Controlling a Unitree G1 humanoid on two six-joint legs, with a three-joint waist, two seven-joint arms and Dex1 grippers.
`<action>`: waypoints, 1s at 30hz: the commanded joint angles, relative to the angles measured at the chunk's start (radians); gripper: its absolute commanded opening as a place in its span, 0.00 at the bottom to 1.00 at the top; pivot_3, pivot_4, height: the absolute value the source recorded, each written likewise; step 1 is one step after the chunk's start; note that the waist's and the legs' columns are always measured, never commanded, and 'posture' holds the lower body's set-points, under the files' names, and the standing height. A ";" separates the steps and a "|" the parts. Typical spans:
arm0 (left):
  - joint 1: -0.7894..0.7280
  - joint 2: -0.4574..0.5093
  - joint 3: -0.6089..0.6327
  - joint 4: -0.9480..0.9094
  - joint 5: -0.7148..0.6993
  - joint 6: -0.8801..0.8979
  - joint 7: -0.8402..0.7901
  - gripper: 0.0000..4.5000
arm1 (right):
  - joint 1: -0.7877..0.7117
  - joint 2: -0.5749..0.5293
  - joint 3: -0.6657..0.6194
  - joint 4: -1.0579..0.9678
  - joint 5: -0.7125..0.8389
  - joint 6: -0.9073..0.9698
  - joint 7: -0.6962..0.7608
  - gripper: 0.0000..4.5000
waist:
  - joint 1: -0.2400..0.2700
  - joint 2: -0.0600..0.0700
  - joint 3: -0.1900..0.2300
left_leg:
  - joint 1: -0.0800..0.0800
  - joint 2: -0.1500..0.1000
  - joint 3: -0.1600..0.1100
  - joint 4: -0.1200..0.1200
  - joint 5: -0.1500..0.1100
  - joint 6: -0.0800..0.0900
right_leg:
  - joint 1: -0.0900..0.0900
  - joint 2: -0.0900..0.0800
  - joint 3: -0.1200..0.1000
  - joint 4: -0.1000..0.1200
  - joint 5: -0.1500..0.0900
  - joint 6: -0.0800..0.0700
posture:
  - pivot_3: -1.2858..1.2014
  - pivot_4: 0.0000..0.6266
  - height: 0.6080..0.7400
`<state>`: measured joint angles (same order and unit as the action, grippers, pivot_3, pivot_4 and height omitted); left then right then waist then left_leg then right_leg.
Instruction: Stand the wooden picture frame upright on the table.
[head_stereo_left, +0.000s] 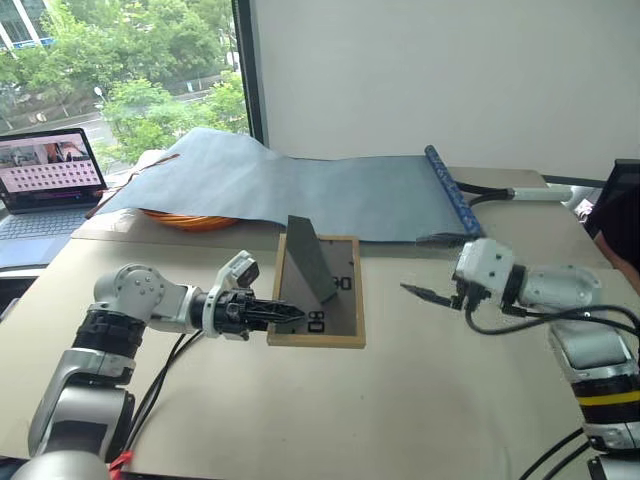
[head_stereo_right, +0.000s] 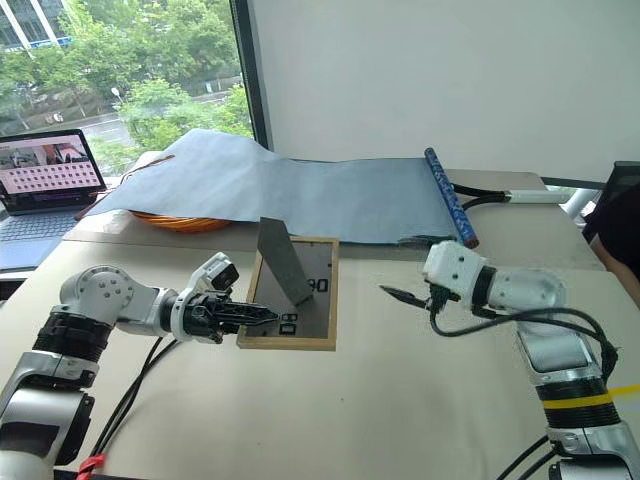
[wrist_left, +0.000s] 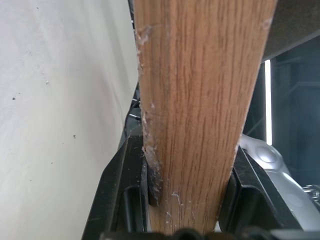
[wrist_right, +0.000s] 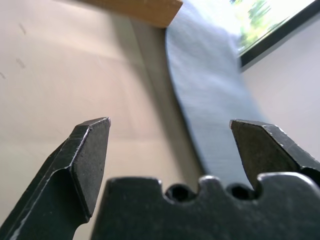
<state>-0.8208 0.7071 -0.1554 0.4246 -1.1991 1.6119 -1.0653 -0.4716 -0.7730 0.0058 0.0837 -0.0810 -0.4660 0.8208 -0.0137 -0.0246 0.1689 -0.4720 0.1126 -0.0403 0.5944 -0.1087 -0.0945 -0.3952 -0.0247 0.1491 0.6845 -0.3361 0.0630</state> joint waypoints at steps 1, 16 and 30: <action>-0.042 -0.008 -0.010 -0.002 0.016 0.003 -0.065 0.26 | -0.020 0.034 0.028 0.042 -0.320 -0.377 -0.281 0.99 | -0.002 0.000 0.000 | 0.000 0.000 0.000 0.000 0.000 -0.001 | 0.000 0.000 0.000 0.001 0.000 0.000 | 0.52 0.24 0.58; -0.043 -0.038 -0.035 -0.056 0.067 0.002 -0.112 0.26 | -0.155 0.157 0.160 0.153 -0.616 -0.513 -0.674 0.75 | -0.001 0.000 0.001 | 0.001 -0.002 -0.011 0.006 0.010 -0.003 | 0.002 0.000 -0.008 0.017 0.000 -0.001 | 0.52 0.24 0.58; 0.100 -0.004 0.220 -0.324 0.121 -0.207 -0.027 0.94 | -0.181 0.134 0.185 0.235 -0.404 -0.442 -0.571 0.28 | -0.005 0.002 0.003 | 0.001 -0.002 -0.015 0.010 0.010 -0.003 | 0.006 0.000 -0.011 0.018 0.001 -0.002 | 0.52 0.24 0.58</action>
<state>-0.7321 0.6953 -0.0195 0.1477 -1.0821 1.4605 -1.1309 -0.6205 -0.6291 0.2217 0.3188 -0.5762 -0.9370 0.2251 -0.0188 -0.0222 0.1724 -0.4711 0.1104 -0.0553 0.6050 -0.0987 -0.0977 -0.3889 -0.0250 0.1379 0.7029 -0.3355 0.0609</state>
